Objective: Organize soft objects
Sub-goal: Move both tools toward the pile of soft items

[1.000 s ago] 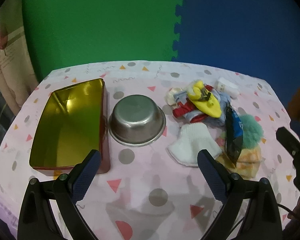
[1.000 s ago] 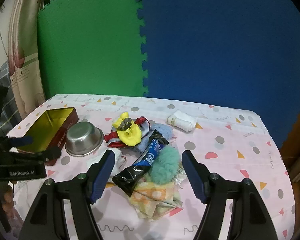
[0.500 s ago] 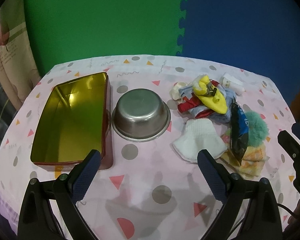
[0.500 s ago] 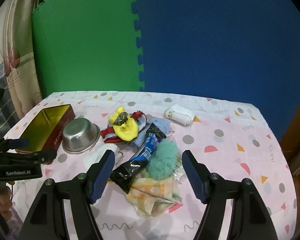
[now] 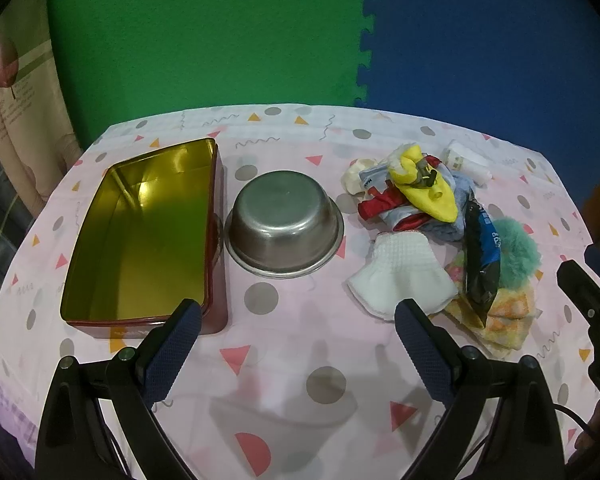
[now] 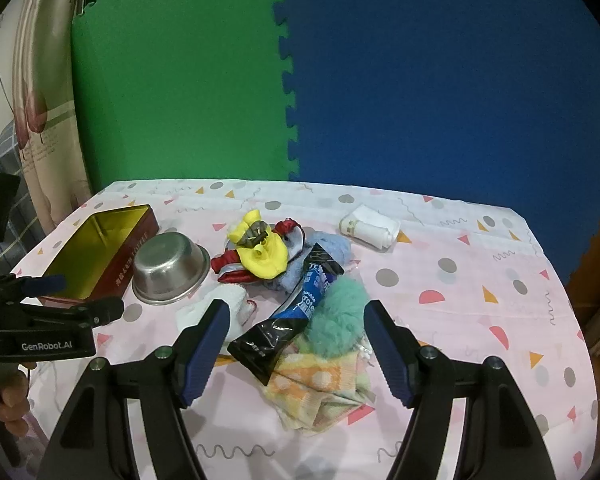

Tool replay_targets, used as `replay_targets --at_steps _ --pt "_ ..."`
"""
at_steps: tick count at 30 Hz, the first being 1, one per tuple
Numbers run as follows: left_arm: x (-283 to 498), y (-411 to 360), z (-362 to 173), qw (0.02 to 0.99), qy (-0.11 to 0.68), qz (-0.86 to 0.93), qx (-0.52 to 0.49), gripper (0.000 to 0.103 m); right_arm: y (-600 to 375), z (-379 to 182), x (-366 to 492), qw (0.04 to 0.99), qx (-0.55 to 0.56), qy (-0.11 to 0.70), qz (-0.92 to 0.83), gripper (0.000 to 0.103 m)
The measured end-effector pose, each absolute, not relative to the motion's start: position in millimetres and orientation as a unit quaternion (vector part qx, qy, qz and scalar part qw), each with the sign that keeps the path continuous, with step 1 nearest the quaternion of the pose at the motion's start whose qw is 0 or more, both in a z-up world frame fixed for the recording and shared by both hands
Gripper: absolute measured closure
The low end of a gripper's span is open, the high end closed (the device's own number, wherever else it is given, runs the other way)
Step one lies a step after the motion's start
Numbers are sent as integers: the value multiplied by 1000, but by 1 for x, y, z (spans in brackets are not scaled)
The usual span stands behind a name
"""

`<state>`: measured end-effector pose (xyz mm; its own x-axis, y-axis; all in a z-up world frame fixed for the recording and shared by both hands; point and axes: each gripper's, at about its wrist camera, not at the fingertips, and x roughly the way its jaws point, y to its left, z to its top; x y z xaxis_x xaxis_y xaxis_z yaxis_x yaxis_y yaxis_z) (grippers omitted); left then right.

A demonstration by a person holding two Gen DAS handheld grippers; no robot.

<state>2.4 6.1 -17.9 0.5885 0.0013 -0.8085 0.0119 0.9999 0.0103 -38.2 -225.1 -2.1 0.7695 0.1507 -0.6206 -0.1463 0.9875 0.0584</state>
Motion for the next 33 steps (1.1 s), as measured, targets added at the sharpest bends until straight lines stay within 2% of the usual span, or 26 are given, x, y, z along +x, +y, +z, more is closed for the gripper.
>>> replay_targets --at_steps 33 --pt "5 7 -27 883 468 -1 11 7 -228 -11 -40 933 1 350 86 31"
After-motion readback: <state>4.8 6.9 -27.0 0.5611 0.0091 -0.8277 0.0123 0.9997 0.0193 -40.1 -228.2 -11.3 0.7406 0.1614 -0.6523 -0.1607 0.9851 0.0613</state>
